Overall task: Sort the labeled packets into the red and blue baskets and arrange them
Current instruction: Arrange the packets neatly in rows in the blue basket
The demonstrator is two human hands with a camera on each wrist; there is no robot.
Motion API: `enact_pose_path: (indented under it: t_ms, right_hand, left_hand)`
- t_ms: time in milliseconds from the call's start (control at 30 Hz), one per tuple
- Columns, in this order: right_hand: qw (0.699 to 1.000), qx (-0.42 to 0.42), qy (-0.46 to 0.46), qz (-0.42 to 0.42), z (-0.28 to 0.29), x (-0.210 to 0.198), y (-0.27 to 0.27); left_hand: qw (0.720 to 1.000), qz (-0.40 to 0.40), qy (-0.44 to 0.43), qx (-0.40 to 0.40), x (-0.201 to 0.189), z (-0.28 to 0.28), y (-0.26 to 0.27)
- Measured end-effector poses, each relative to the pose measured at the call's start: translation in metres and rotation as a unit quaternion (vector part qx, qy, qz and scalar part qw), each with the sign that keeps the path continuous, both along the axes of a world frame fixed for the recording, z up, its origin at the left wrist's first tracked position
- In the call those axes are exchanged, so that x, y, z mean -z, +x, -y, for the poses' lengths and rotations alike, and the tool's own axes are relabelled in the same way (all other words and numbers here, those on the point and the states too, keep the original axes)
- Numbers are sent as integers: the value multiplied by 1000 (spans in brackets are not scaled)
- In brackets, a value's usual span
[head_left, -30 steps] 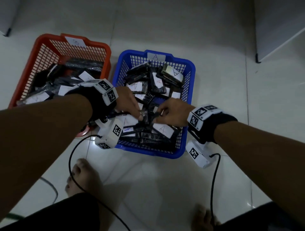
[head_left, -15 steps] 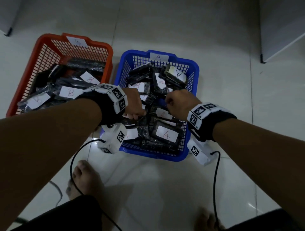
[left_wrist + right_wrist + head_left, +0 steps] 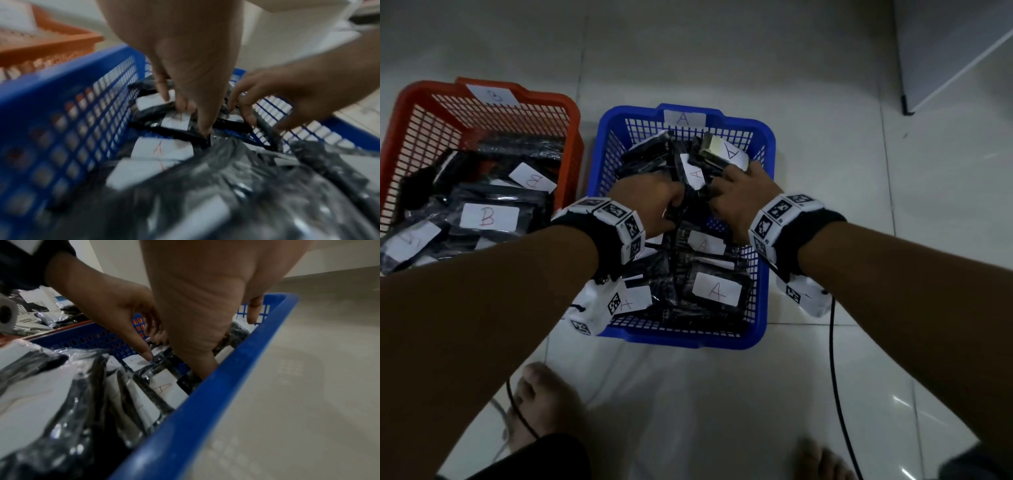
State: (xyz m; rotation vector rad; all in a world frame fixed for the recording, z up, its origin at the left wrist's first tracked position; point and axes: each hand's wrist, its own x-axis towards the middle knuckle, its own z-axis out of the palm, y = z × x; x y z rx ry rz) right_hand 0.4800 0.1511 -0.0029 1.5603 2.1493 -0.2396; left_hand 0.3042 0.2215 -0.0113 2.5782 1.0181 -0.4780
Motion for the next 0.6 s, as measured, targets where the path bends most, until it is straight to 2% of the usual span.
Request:
enact_pose_path:
  t_ms: [100,167,233,400,600]
  right_hand:
    - [996,79,-25,-33,-5,-6,4]
    - [990,108,-24,-92,-6,-11,7]
    - [986,102,-18,-130,-6,-16,9]
    - [947,170,-104,-250,-2,-6,0]
    - [967,171,-89,-165,8,17,-14]
  left_hand:
    - [997,39,17,72,-2,-2,7]
    - [994,21,25,101,1,-4,8]
    - [991,-14,51,121,5,-4,10]
    - [981,-76,102,148,4,-12,16]
    - [977,-79,119,160,9,-10,7]
